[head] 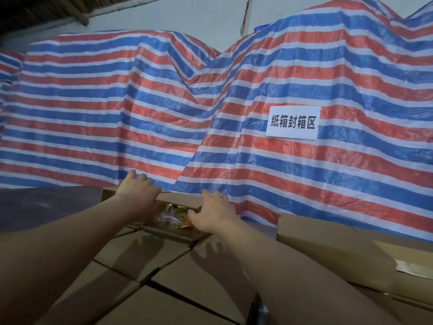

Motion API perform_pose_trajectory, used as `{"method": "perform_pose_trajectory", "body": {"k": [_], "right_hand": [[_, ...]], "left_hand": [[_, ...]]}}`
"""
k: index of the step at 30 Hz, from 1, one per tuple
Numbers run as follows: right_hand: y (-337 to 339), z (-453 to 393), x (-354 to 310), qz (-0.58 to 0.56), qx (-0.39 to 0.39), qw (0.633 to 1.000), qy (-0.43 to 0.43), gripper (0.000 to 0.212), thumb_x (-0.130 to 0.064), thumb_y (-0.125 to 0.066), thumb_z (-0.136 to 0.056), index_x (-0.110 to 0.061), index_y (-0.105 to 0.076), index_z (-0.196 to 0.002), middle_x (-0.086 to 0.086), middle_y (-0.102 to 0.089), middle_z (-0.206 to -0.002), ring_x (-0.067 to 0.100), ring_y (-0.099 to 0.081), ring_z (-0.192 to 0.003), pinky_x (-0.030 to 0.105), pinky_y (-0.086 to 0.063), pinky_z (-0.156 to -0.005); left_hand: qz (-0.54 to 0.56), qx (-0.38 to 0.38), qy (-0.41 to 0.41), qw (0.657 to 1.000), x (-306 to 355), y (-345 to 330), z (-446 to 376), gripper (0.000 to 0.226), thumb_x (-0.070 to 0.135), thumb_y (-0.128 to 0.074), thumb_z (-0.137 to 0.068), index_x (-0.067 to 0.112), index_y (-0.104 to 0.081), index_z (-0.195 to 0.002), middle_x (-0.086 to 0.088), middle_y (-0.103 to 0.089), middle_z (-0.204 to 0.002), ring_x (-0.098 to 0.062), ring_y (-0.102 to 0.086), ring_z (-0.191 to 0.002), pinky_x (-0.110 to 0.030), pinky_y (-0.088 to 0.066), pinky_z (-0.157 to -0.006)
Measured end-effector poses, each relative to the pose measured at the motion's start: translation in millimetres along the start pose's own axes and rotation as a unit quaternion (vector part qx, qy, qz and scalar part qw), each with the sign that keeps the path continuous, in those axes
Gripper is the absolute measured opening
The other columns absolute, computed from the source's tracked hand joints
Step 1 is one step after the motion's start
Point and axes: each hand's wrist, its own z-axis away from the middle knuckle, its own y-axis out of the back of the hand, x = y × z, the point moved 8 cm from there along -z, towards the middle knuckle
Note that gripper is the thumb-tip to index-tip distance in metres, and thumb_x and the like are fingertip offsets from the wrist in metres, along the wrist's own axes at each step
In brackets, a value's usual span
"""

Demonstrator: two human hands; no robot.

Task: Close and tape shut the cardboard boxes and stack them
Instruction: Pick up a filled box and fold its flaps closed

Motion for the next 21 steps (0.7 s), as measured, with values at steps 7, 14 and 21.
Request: {"method": "perform_pose_trajectory", "body": {"k": [7, 14, 21], "right_hand": [[-34.6, -31.1, -15.4, 0.048, -0.016, 0.998, 0.024, 0.052, -0.043, -0.060, -0.092, -0.020, -0.049, -0.137, 0.009, -0.048, -0.131, 0.032, -0.044, -0.125, 0.049, -0.038, -0.110], [-39.5, -39.5, -17.5, 0.029, 0.019, 0.999, 0.023, 0.023, -0.014, -0.062, -0.095, -0.018, -0.061, -0.117, 0.006, -0.063, -0.107, 0.023, -0.062, -0.096, 0.037, -0.057, -0.087], [15.5, -27.4, -16.9, -0.070, 0.043, 0.997, 0.002, 0.011, -0.009, -0.054, -0.096, -0.018, -0.057, -0.101, 0.006, -0.059, -0.094, 0.021, -0.058, -0.081, 0.034, -0.053, -0.074]], "left_hand": [[0.083, -0.022, 0.007, 0.996, -0.8, -53.0, -30.8, 0.068, 0.059, -0.050, -0.090, 0.025, -0.031, -0.146, -0.003, -0.046, -0.144, -0.025, -0.044, -0.134, -0.047, -0.033, -0.112], [0.235, -0.063, 0.012, 0.970, 7.7, -76.2, -34.3, 0.064, 0.050, -0.064, -0.086, 0.026, -0.040, -0.140, -0.002, -0.052, -0.138, -0.021, -0.053, -0.123, -0.039, -0.049, -0.100], [0.322, -0.029, 0.056, 0.945, -15.3, -27.6, -25.5, 0.046, 0.038, -0.055, -0.094, 0.020, -0.042, -0.134, -0.006, -0.052, -0.129, -0.022, -0.057, -0.109, -0.036, -0.051, -0.090]]}}
